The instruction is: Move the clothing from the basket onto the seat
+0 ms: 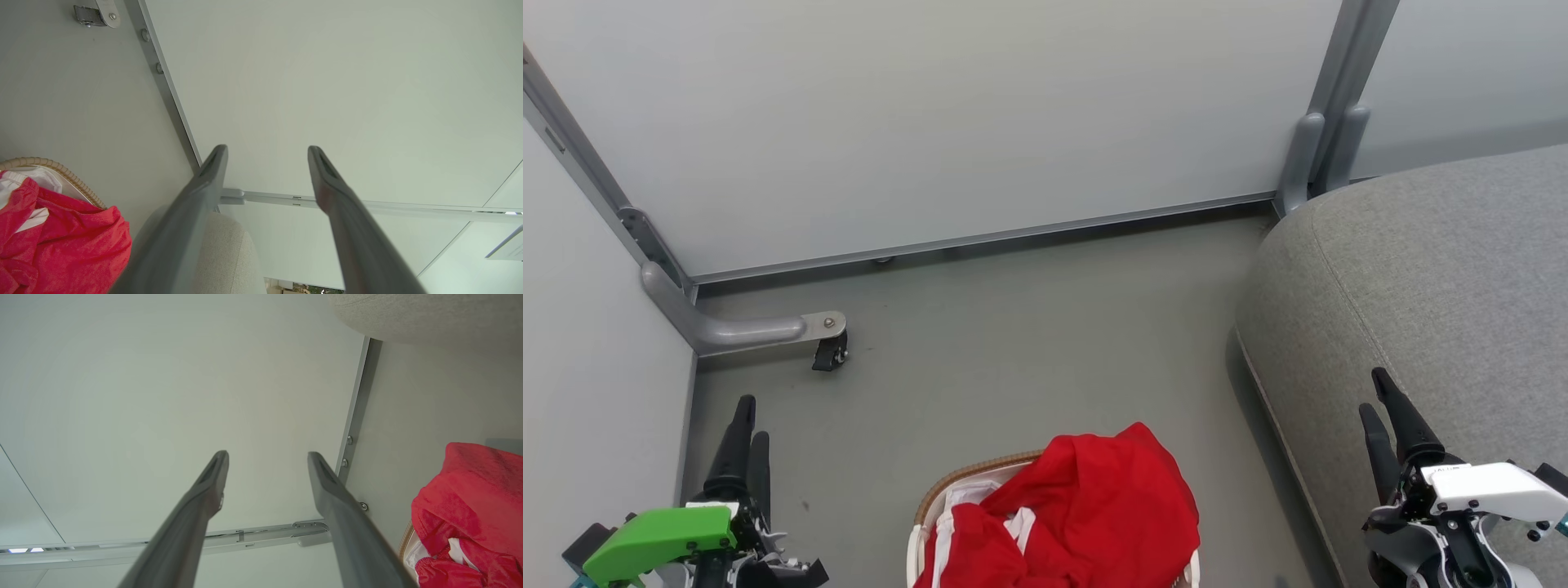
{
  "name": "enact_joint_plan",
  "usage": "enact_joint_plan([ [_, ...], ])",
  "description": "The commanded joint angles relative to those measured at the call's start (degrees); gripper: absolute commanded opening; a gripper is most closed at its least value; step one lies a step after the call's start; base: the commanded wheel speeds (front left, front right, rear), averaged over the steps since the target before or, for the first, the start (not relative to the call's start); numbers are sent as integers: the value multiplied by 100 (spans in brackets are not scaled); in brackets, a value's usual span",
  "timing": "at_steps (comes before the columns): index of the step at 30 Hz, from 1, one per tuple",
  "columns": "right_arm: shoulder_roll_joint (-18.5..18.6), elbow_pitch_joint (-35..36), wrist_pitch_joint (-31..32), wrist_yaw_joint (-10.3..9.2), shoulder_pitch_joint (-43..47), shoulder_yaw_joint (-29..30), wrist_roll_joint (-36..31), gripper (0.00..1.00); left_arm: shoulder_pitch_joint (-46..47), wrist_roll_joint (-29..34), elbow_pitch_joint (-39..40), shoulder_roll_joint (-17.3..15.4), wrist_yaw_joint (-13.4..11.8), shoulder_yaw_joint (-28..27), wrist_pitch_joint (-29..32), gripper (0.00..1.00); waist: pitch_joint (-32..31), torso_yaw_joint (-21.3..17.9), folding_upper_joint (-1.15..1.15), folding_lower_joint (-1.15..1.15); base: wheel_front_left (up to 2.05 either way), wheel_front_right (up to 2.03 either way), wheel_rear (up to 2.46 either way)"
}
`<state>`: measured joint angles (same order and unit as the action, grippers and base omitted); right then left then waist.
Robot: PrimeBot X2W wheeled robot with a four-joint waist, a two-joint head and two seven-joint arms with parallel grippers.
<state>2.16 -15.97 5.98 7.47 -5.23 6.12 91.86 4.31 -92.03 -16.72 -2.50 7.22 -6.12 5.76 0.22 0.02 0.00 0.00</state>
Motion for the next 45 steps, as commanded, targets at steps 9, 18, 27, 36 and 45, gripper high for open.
enact_joint_plan([
  [9, 197, 88, -330, 0, -159, -98, -1147, 100, 177, 1177, -2, -138, 6, 126, -312, 100, 17, 14, 0, 0, 0, 0, 0],
  [18, 232, 102, -552, 1, -206, -158, -2307, 100, 156, 2417, -26, -144, 4, 239, -534, 100, 33, 32, 0, 0, 0, 0, 0],
  [27, 308, 45, -759, 1, -225, -389, -3263, 100, 164, 3434, -118, -190, -29, 419, -739, 100, 39, 52, 0, 0, 0, 0, 0],
  [36, 338, -32, -943, 1, -231, -452, -4114, 100, 129, 4272, -241, -252, -90, 619, -922, 100, 28, 62, 0, 0, 0, 0, 0],
  [45, 410, -98, -1116, 2, -289, -568, -4870, 100, 162, 4960, -372, -322, -110, 775, -1094, 100, 49, 68, 0, 0, 0, 0, 0],
])
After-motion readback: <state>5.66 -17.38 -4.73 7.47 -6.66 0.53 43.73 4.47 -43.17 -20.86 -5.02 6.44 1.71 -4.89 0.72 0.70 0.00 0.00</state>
